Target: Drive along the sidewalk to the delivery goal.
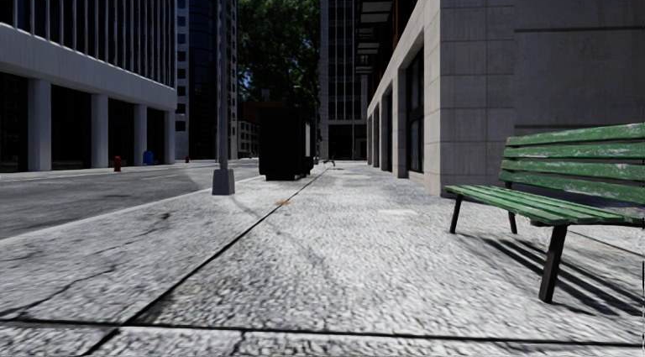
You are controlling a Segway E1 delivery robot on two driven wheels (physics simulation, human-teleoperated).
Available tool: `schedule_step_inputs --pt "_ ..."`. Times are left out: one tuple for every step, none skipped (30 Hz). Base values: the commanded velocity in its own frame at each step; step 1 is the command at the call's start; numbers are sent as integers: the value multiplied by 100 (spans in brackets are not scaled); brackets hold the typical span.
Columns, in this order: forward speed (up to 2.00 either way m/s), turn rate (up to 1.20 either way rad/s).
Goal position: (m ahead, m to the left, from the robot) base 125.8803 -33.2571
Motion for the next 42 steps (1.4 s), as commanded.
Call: schedule_step_inputs --pt "200 16" --pt "200 15" --pt "200 15" --pt "200 15" --pt "200 15" --pt "200 16" --pt "200 17" --pt "200 17" --pt "200 18" --pt "200 18" --pt "200 0" --pt "200 0" --pt "200 0" --pt "200 0" --pt "200 0" --pt "200 0" --pt "200 0" --pt "200 0" --pt "200 0" --pt "200 0" --pt "200 0" --pt "200 0" --pt "200 0" --pt "200 0" --pt "200 0" --pt "200 0" --pt "200 0" --pt "200 0" --pt "200 0" --pt "200 0" --pt "200 0" --pt "200 0" --pt "200 0" --pt "200 0" --pt "200 0" --pt "200 0" --pt "200 0" --pt "200 0" --pt "200 0" --pt "200 0" --pt "200 0" --pt "200 0"
